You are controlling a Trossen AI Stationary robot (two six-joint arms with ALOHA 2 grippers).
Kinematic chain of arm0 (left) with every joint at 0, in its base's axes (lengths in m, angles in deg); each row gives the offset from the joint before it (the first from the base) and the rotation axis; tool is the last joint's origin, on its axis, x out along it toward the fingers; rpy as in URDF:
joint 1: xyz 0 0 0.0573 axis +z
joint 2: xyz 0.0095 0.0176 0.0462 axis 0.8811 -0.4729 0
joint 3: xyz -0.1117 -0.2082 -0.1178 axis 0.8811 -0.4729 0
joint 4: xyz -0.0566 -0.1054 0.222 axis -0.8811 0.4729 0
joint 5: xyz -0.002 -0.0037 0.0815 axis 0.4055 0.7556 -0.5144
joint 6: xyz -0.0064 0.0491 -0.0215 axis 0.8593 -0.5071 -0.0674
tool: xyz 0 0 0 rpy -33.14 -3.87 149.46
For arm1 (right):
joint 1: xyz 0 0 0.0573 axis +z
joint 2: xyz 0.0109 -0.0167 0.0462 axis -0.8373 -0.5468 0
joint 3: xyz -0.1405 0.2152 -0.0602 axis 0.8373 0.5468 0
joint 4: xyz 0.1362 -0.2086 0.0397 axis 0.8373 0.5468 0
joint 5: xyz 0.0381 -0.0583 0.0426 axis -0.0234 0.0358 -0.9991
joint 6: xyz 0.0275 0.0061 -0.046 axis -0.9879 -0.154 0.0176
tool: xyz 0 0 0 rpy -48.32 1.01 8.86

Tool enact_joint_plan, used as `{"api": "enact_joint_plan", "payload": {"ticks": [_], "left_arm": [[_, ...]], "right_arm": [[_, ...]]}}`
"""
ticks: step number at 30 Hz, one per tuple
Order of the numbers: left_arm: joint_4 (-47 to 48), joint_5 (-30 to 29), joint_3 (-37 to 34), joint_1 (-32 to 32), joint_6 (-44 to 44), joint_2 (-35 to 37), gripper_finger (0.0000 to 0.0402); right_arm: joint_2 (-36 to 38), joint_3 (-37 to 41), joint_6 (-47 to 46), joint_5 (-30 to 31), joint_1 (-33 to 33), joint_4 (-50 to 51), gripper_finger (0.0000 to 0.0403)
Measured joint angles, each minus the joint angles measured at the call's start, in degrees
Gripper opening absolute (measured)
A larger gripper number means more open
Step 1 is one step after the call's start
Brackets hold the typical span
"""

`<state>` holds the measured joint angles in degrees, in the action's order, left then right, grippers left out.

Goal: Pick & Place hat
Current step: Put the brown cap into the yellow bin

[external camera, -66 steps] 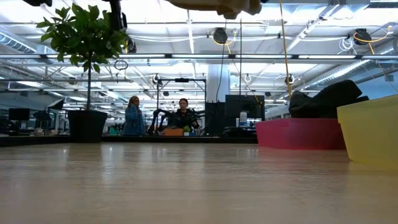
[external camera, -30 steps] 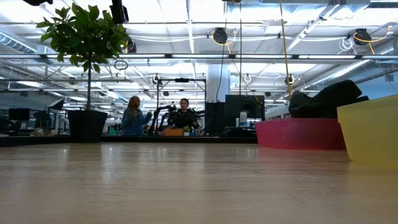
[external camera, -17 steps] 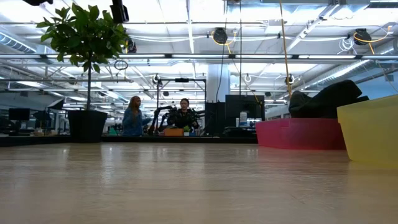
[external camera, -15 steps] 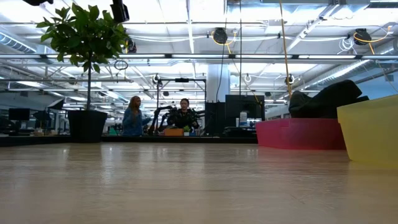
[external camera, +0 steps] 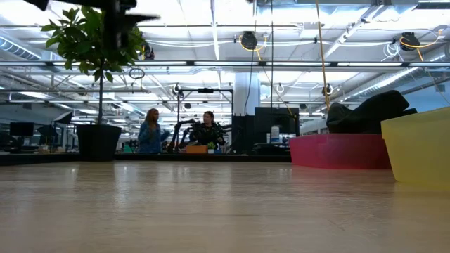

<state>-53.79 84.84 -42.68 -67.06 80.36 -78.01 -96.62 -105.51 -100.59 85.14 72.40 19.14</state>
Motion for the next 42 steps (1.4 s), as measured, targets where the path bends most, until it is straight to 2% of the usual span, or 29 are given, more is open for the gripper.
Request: {"api": "enact_joint_plan", "payload": {"ticks": [4, 7, 14, 17, 22, 30, 37, 42], "left_arm": [[11.02, -5.43, 0.0, 1.52, -0.9, 4.97, 0.0225], [14.6, -7.16, 0.0, 3.11, -1.71, 9.15, 0.0215], [16.13, -7.36, 0.0, 5.39, -2.95, 15.52, 0.0189], [16.2, -7.36, 0.0, 5.38, -2.97, 16.2, 0.0187], [16.26, -7.34, 0.0, 5.38, -2.93, 16.28, 0.0188], [16.24, -7.34, 0.0, 5.36, -2.81, 16.28, 0.0189], [16.24, -7.34, 0.0, 5.36, -2.76, 16.28, 0.0189], [16.24, -7.55, 0.0, 5.36, -1.85, 16.28, 0.0188]], "right_arm": [[0.69, 0.0, -6.41, 0.0, 5.22, 6.2, 0.0001], [0.74, 0.0, -13.16, 1.24, 10.1, 12.57, 0.0001], [0.83, 0.0, -34.64, 14.62, 20.88, 30.88, 0.0], [0.83, 0.0, -44.95, 17.02, 23.79, 40.27, 0.0], [0.36, 0.0, -57.25, 14.36, 26.98, 49.56, 0.0], [-0.41, -0.04, -68.24, 2.76, 31.89, 55.54, 0.0], [-1.93, -0.02, -77.8, -6.75, 35.85, 69.79, 0.0], [-3.06, -0.02, -78.2, -5.8, 36.37, 68.79, 0.0]]}}
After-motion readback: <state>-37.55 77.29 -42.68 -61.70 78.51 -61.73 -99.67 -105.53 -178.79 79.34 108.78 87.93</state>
